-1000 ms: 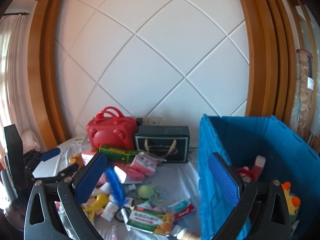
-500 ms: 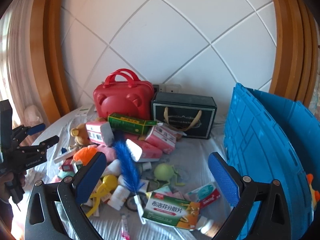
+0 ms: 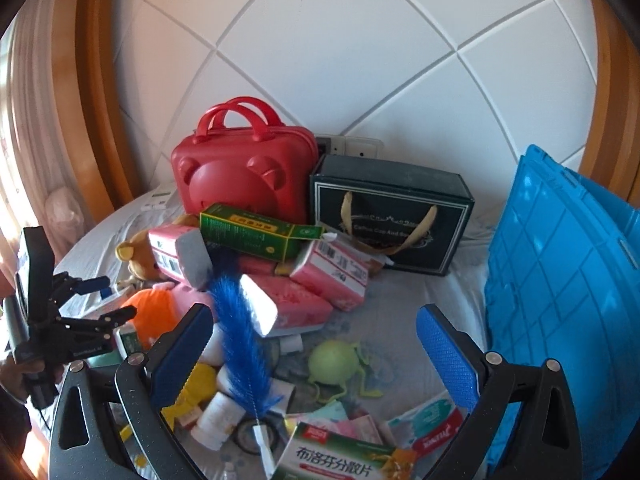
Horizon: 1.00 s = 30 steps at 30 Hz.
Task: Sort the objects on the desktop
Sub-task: 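Move both grippers back over the pile of objects, then grasp the pink tissue pack with the right gripper and lift it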
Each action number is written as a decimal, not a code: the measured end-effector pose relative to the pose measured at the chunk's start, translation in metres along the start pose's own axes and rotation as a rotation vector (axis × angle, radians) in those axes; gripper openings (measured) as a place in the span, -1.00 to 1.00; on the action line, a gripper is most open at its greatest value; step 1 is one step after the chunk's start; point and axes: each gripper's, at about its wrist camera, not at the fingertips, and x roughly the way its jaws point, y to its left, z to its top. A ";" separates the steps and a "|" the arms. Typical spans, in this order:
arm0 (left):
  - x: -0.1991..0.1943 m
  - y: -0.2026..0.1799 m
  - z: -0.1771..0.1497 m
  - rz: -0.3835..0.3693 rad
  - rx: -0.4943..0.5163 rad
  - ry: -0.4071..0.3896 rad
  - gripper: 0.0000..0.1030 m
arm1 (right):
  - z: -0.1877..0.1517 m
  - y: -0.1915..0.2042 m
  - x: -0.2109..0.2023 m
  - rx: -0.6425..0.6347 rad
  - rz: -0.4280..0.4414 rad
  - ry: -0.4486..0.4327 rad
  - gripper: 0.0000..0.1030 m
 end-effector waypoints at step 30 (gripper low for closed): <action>0.078 0.005 0.008 -0.070 0.114 0.145 0.48 | 0.013 0.020 0.122 0.054 0.191 0.213 1.00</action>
